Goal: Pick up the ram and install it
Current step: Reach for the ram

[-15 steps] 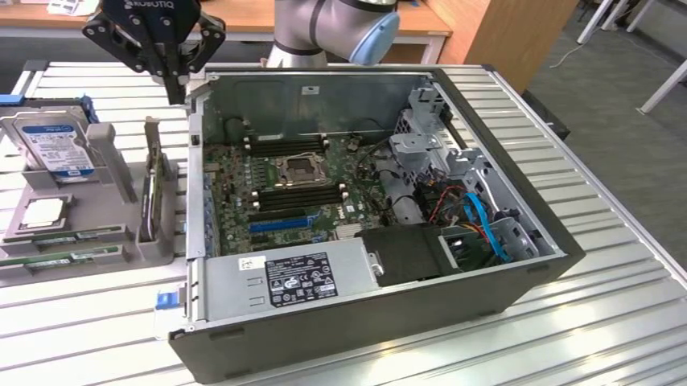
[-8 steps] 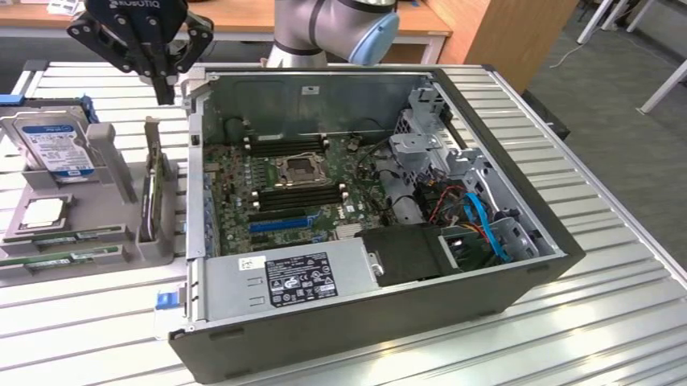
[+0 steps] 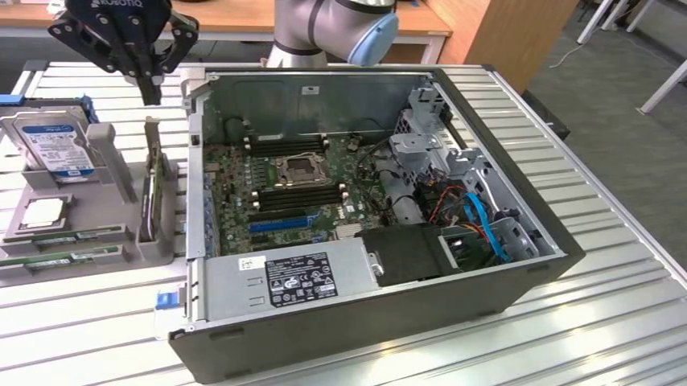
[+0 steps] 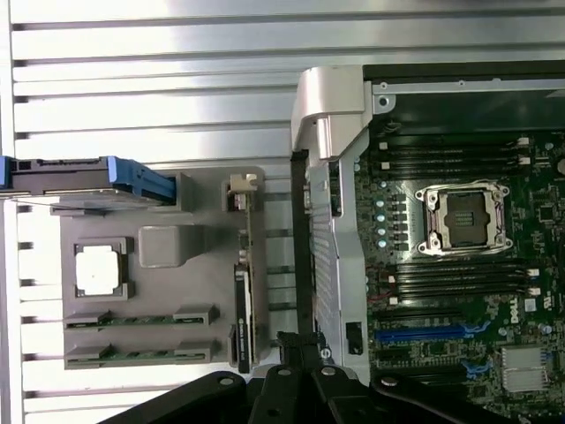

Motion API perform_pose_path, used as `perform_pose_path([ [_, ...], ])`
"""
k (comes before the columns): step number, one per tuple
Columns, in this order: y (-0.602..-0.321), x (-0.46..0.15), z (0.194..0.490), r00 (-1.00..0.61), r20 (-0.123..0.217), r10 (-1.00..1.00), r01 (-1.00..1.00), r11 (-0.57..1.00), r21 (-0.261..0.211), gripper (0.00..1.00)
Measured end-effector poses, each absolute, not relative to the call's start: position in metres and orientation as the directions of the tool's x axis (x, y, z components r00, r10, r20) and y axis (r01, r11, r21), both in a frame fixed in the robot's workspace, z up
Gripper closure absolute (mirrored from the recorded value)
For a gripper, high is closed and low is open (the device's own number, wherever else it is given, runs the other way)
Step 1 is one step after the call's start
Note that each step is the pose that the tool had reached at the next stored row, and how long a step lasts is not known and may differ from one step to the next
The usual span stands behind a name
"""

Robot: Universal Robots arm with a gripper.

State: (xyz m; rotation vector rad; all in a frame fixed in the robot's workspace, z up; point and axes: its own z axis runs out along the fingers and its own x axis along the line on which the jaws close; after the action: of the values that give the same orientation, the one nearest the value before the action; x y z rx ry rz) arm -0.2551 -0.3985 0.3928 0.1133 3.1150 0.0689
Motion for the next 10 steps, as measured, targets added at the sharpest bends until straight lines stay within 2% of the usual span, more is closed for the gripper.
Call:
perform_pose_path([
  [10,-0.398,-0.270,0.393,-0.997,-0.022,0.072,0.071,0.996,0.045,0.90],
])
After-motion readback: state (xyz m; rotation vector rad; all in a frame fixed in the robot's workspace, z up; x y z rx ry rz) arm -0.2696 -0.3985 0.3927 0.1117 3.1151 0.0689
